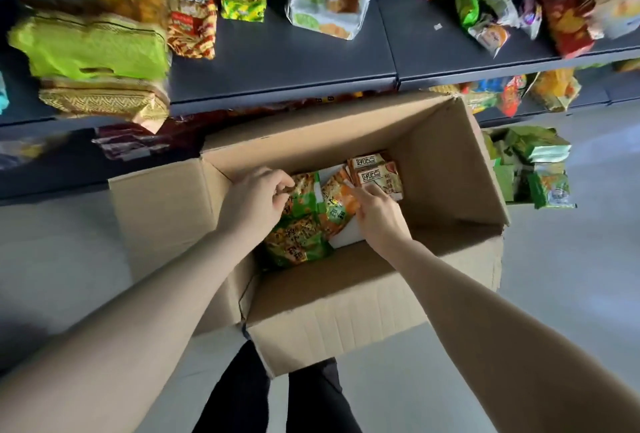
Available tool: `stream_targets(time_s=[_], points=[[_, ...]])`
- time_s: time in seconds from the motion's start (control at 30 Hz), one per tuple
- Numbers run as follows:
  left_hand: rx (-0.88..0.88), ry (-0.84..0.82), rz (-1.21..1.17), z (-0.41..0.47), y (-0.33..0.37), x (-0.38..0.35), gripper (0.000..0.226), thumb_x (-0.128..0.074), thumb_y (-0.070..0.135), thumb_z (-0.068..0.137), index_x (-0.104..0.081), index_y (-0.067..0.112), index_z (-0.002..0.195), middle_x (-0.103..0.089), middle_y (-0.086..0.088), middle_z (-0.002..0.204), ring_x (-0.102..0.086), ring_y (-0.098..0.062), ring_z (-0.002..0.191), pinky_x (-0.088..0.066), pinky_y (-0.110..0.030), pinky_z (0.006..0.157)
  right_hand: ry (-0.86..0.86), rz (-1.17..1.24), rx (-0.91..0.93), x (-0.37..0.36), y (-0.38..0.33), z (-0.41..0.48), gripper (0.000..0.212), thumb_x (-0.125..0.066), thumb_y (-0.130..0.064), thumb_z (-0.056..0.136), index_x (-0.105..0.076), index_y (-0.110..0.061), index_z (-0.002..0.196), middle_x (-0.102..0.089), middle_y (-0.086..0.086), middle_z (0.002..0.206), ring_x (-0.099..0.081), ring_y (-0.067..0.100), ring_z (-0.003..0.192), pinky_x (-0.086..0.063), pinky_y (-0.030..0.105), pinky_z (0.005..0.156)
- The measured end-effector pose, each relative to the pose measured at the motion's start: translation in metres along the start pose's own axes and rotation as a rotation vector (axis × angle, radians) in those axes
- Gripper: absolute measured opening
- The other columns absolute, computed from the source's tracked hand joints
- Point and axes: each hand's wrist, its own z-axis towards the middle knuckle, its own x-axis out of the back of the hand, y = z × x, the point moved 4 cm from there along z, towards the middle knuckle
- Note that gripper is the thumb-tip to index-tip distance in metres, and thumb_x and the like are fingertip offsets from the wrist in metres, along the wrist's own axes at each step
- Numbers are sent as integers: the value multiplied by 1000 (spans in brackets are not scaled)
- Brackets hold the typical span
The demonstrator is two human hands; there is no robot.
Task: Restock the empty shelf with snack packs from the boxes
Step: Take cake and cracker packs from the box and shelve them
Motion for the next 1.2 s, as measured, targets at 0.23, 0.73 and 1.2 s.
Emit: stream_targets(time_s=[0.23, 0.73, 1.2], points=[[191, -129, 3, 20, -85, -137, 26, -65, 16, 92, -66, 20, 118, -64, 0, 118, -63, -19, 101, -45, -23, 74, -136, 35, -66, -126, 57, 34, 50, -60, -6, 93, -55, -22, 140, -56, 7, 128, -57, 31, 113, -51, 39, 93], [415, -451, -44, 70, -218, -351, 59, -68, 18, 91, -44, 19, 145, -46, -7, 144, -46, -28, 132, -41, -44, 109, -322, -163, 35, -296, 139, 209, 67, -62, 2, 89, -40, -19, 148, -43, 14, 147, -49, 35, 128, -47, 38, 98], [372, -576, 75, 72, -263, -426, 77, -67, 29, 91, -24, 24, 156, -45, -9, 147, -44, -29, 134, -36, -38, 113, -219, -404, 239, -368, 97, 312, 85, -59, -52, 91, -22, -8, 154, -36, 17, 149, -34, 35, 138, -23, 45, 117]])
